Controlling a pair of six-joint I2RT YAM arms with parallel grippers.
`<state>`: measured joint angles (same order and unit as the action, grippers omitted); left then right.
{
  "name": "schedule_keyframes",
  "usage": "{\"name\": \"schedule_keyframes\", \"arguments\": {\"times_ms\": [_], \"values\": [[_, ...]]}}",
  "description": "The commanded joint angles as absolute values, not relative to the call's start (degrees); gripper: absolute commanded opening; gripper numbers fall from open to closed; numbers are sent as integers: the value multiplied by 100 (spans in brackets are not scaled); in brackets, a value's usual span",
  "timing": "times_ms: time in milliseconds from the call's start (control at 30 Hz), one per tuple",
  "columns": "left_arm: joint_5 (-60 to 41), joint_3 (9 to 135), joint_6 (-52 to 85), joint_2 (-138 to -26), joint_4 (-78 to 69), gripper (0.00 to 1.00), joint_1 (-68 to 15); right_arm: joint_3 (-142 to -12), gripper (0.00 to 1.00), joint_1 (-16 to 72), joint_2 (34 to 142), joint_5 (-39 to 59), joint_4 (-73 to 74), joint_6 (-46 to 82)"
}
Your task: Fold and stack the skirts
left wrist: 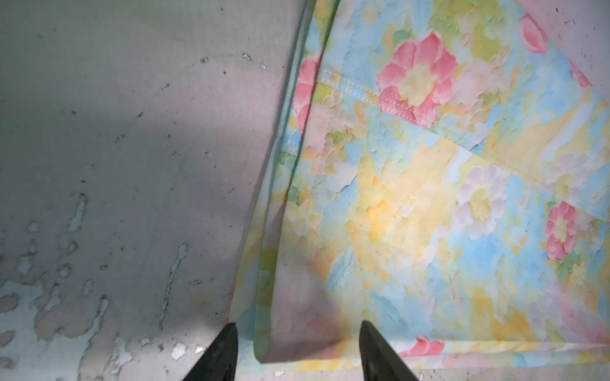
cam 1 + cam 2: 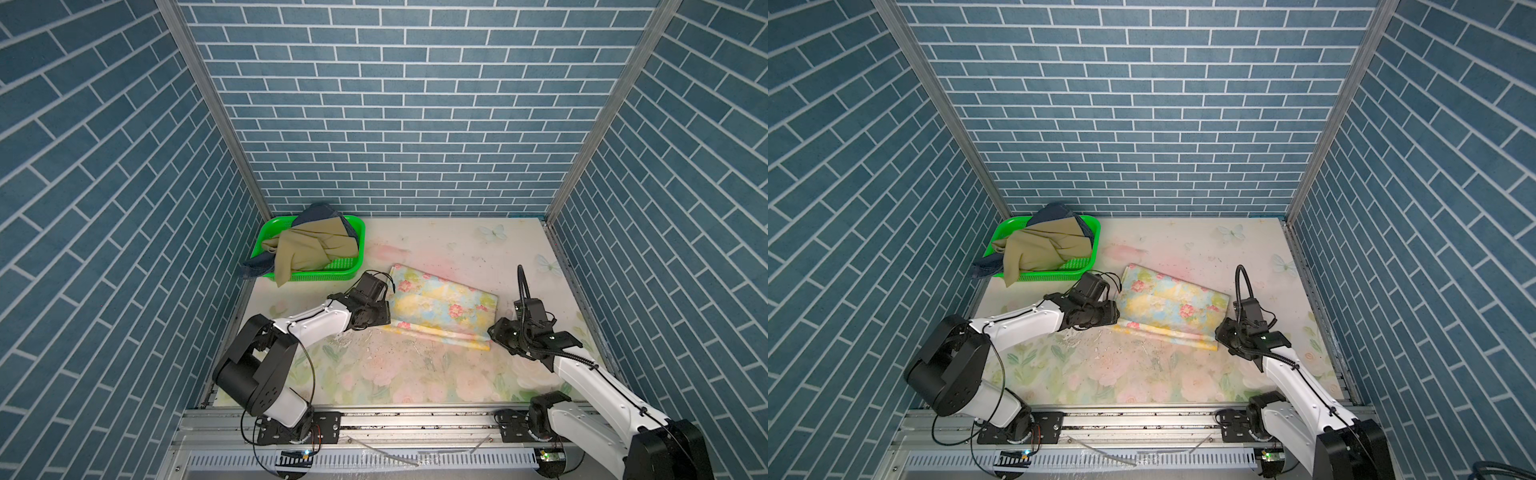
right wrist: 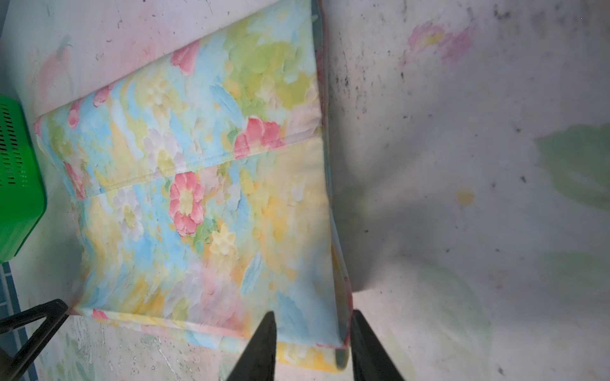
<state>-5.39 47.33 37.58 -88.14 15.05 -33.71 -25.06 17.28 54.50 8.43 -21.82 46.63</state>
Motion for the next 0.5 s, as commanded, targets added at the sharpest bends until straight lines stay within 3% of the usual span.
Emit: {"name": "schedule_keyframes", "arguments": {"times_ms": [0, 233, 333, 467], "values": [[-470, 4946, 3751, -8914, 1681, 59, -3435, -2303, 36, 1758, 5532, 857, -2156, 4632], [-449, 5009, 3768, -9112, 1617, 49, -3533, -2199, 33, 1758, 5704, 966, -2006, 4589], [-452, 5019, 3775, -9169, 1603, 29, -3549, -2199, 27, 1758, 5749, 1000, -1972, 4562], [-348, 5117, 3746, -9099, 1706, 2, -3551, -2210, 10, 1759, 5731, 1020, -1939, 4553]]}}
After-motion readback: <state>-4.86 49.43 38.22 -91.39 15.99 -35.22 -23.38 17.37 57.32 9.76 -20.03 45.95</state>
